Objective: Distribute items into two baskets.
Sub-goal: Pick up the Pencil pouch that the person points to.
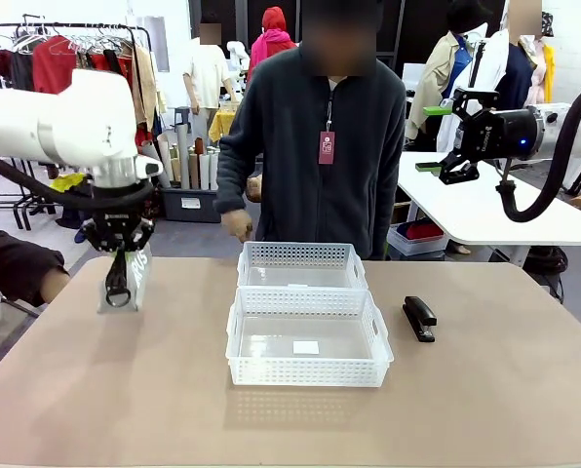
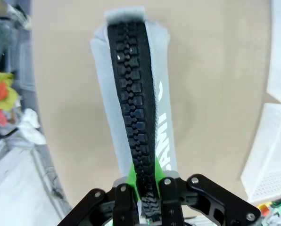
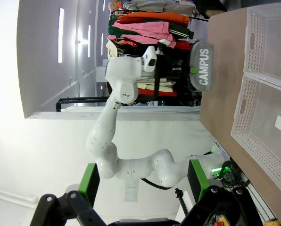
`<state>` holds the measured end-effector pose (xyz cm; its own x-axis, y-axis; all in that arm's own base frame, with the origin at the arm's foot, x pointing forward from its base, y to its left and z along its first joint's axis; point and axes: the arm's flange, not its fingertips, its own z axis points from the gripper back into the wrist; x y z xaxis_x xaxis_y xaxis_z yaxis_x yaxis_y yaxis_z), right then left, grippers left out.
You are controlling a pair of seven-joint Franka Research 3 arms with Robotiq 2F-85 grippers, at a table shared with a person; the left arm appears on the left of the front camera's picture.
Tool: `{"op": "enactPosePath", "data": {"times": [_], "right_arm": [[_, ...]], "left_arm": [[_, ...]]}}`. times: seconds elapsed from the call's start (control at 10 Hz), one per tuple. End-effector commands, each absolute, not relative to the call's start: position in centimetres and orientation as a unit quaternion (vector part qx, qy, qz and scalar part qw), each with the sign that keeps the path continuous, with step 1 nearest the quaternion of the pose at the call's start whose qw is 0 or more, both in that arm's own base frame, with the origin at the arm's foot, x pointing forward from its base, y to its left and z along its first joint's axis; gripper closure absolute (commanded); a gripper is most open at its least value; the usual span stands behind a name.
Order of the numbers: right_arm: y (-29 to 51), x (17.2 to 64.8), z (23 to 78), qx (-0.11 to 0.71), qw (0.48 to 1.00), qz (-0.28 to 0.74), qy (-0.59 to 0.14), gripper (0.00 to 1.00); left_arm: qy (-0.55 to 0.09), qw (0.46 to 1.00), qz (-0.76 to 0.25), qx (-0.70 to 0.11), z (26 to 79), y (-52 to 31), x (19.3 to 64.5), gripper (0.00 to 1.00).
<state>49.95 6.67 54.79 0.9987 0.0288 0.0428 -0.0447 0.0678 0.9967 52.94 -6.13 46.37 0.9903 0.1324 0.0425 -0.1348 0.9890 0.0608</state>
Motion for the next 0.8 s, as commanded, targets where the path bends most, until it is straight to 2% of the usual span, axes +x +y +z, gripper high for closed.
{"op": "enactPosePath", "data": {"times": [0.0,0.2,0.4,0.7], "right_arm": [[6.7,49.9,54.9,0.681,0.732,0.026,-0.005,0.0],[6.7,49.9,54.9,0.681,0.732,0.026,-0.005,0.0],[6.7,49.9,54.9,0.681,0.732,0.026,-0.005,0.0],[6.7,49.9,54.9,0.681,0.732,0.026,-0.005,0.0]], "left_arm": [[-0.017,0.997,0.072,0.012,50.3,-5.4,53.3,1.0],[-0.02,0.994,0.099,0.029,55.0,-5.6,52.7,1.0],[-0.05,0.993,0.1,0.049,58.8,-5.1,52.4,1.0],[-0.059,0.993,0.099,-0.001,62.9,-4.8,52.7,1.0]]}}
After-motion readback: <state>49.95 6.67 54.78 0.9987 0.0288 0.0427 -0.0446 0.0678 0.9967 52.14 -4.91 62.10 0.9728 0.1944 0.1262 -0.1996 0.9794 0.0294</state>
